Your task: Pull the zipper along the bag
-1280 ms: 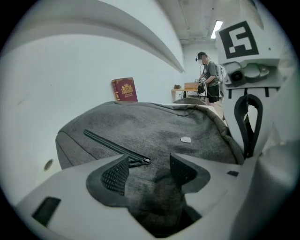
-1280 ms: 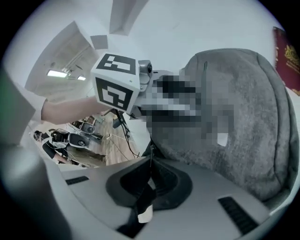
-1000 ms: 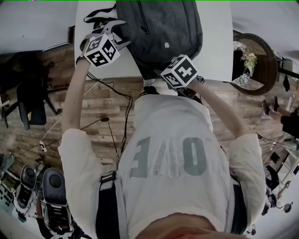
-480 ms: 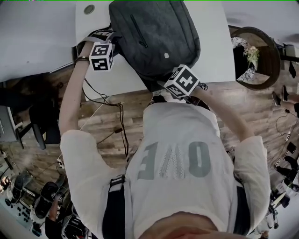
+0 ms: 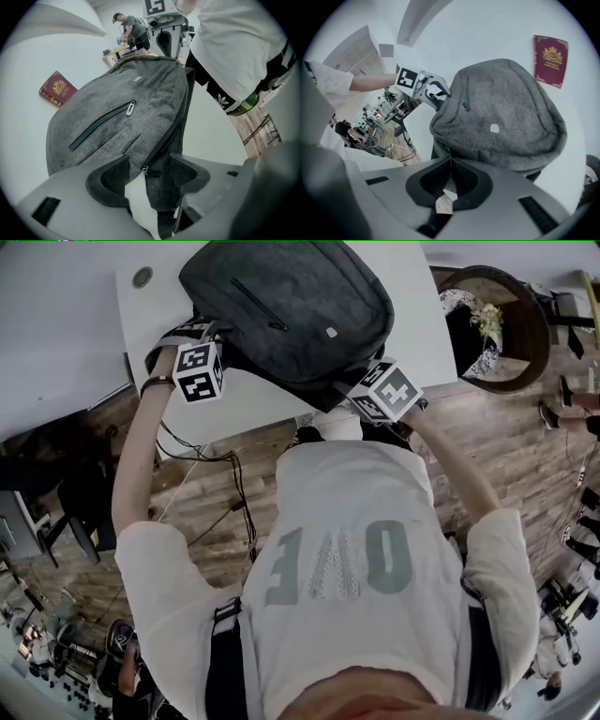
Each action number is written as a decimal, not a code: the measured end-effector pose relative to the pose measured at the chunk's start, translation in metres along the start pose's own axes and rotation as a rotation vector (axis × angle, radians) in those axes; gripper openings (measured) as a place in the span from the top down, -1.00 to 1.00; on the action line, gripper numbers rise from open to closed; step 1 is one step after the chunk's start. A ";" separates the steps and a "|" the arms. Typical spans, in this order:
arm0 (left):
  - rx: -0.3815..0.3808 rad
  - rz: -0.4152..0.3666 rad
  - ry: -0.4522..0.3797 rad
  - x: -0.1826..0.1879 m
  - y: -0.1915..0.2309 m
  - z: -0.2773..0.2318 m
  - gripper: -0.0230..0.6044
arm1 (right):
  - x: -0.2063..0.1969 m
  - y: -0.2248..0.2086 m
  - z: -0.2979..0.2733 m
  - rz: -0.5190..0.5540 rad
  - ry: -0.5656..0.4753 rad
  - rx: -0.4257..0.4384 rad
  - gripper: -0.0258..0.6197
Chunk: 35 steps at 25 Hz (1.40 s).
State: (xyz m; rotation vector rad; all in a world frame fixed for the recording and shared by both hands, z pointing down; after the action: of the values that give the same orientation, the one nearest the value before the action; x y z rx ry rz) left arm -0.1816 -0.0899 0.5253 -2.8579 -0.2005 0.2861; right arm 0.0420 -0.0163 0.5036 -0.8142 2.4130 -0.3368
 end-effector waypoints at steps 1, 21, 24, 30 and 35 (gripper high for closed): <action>0.002 0.003 -0.012 0.008 -0.001 -0.001 0.01 | -0.004 -0.012 0.008 -0.008 -0.003 -0.033 0.83; 0.002 -0.011 -0.098 0.162 0.011 -0.039 0.31 | -0.010 -0.218 0.101 -0.017 0.042 -0.508 0.83; -0.003 0.018 -0.107 0.165 0.014 -0.042 0.31 | -0.012 -0.219 0.109 0.031 0.061 -0.546 0.83; 0.024 0.092 -0.210 0.159 0.013 -0.042 0.31 | -0.014 -0.212 0.121 0.076 0.035 -0.559 0.83; 0.014 0.115 -0.229 0.155 0.016 -0.042 0.31 | -0.018 -0.207 0.118 0.076 0.068 -0.562 0.83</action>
State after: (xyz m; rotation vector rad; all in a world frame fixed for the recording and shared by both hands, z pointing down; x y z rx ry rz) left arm -0.0200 -0.0900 0.5334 -2.8228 -0.0764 0.6365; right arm 0.2216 -0.1733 0.4985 -0.9480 2.6277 0.3694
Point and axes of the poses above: the fingertips, and each gripper's own axes: z backward along the fingers, y to its left, x out of its top, the point moved 4 cm from there along z, backward along the fingers, and after that the axes turned 3 degrees about x, right-handed, at the moved point
